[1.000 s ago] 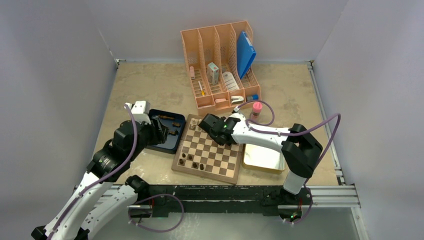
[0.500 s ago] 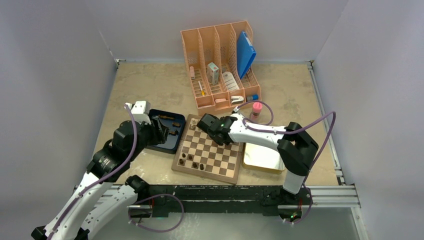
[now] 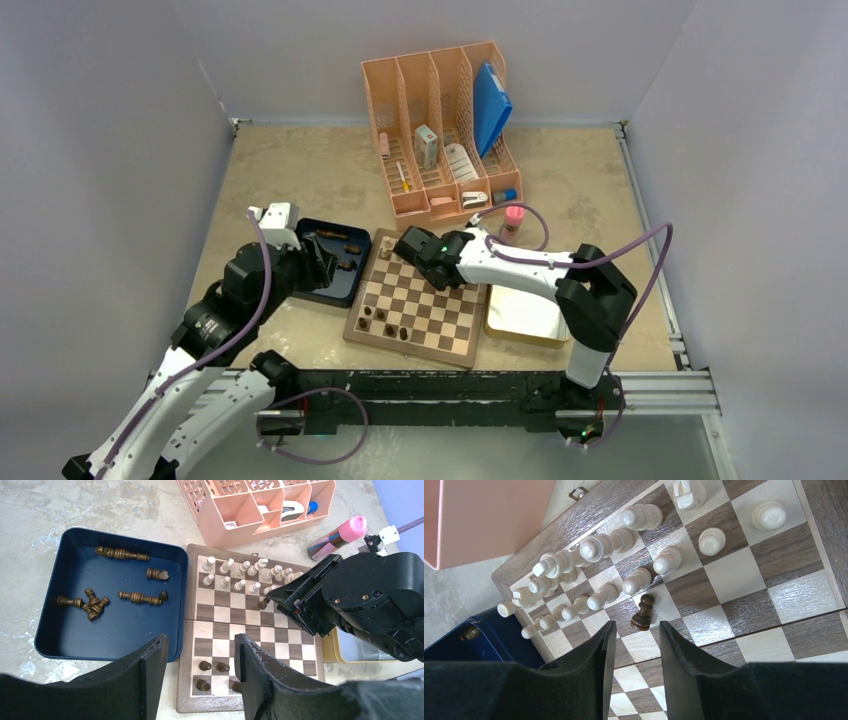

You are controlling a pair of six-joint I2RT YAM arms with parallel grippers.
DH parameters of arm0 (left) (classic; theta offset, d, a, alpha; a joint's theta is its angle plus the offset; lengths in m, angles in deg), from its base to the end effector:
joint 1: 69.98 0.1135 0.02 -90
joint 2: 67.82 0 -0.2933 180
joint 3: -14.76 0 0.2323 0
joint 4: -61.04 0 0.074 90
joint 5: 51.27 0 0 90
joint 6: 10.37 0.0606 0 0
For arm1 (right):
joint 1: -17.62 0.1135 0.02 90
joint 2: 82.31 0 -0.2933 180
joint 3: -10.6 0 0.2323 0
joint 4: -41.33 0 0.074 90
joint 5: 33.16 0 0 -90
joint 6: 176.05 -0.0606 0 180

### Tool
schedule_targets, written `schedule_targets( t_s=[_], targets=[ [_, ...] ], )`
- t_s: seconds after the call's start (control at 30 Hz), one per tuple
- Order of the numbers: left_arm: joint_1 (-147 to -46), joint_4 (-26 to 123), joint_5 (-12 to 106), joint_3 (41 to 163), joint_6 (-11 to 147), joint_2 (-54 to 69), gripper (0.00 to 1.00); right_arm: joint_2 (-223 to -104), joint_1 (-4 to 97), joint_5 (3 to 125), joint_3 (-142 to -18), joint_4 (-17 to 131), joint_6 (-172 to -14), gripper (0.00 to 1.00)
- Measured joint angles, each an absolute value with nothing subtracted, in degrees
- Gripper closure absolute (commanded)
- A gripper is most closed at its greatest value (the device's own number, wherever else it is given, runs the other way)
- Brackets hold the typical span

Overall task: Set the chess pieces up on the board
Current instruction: Pick up the chess piece from the chessboard.

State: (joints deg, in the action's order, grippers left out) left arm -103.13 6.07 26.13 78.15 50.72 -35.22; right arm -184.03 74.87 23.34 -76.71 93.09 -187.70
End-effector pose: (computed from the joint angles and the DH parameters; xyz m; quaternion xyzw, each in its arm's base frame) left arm 0.0859 -0.0403 0.3359 -0.0287 0.8361 -0.1994 0.5102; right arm 0.2201 0.2804 0.2290 0.4091 0.8450 0.1427 0.3134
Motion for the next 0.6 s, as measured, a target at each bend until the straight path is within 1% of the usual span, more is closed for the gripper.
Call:
schedule_targets(
  t_s=[0.23,0.6],
  targets=[
    [-103.1,6.1,26.4,78.2,50.7,-35.6,0.5,-184.0,74.9,23.4,-76.7,93.2,-188.6,0.6],
    [-103.1,6.1,26.4,78.2,50.7,-36.9,0.5,-184.0,74.9,23.5,-76.7,93.3,-190.1,0.59]
  ],
)
